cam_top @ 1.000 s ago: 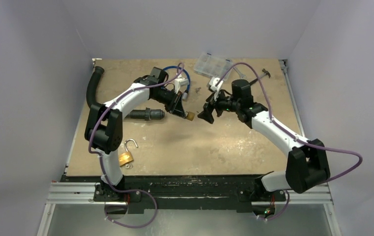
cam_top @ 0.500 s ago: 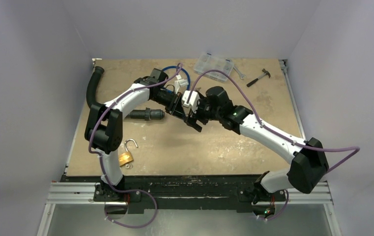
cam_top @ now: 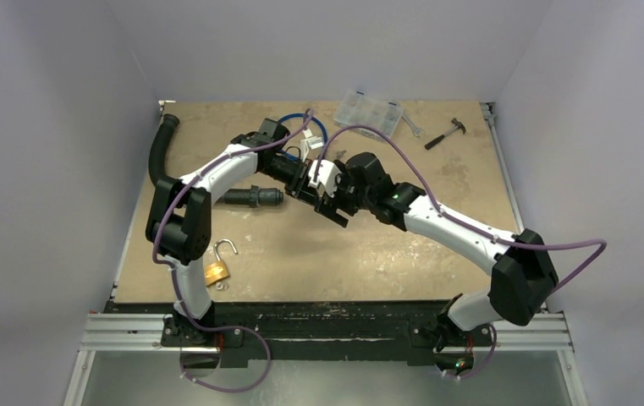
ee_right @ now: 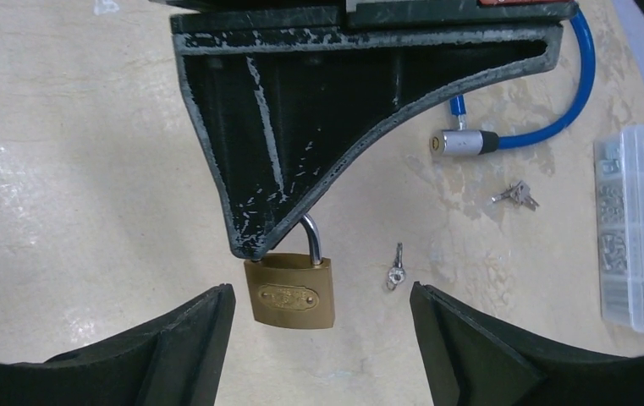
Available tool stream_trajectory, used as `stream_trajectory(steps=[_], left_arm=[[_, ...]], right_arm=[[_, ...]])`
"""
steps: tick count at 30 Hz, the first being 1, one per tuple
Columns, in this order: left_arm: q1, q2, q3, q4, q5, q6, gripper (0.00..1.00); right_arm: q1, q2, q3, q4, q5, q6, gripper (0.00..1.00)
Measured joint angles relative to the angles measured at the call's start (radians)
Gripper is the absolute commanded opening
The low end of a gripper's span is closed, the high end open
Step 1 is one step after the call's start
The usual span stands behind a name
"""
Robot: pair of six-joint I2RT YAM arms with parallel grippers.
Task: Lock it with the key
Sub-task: Place the lock at the center of the board.
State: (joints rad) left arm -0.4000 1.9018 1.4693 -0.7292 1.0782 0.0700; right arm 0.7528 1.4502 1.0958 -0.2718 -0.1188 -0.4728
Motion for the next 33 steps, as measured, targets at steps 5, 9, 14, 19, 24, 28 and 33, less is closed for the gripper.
stream_trajectory(steps=[5,9,14,19,24,28,33], left_arm=[[0.0,0.0,-0.002,0.002,0.012,-0.005,0.0],[0.0,0.0,-0.003,0.002,0.015,-0.007,0.0],[0.0,0.0,-0.003,0.002,0.019,-0.008,0.0],[0.0,0.0,-0.003,0.013,0.019,-0.008,0.06],[0.001,-0.002,-0.004,0.013,0.012,-0.007,0.38],[0.013,-0.022,-0.004,0.009,-0.004,-0.007,0.64],[0.085,-0.098,-0.004,0.022,-0.051,-0.016,0.94]], right_arm=[[0.005,0.023,0.0,0.003,0.023,0.0,0.84],[0.013,0.034,0.0,0.007,0.024,0.001,0.79],[0.022,0.036,0.0,0.018,0.025,0.001,0.58],[0.029,0.038,0.0,0.017,0.025,0.006,0.42],[0.032,0.042,0.0,0.019,0.027,0.011,0.33],[0.032,0.043,0.0,0.023,0.02,0.053,0.3],[0.032,0.072,0.01,0.018,0.014,0.153,0.29]])
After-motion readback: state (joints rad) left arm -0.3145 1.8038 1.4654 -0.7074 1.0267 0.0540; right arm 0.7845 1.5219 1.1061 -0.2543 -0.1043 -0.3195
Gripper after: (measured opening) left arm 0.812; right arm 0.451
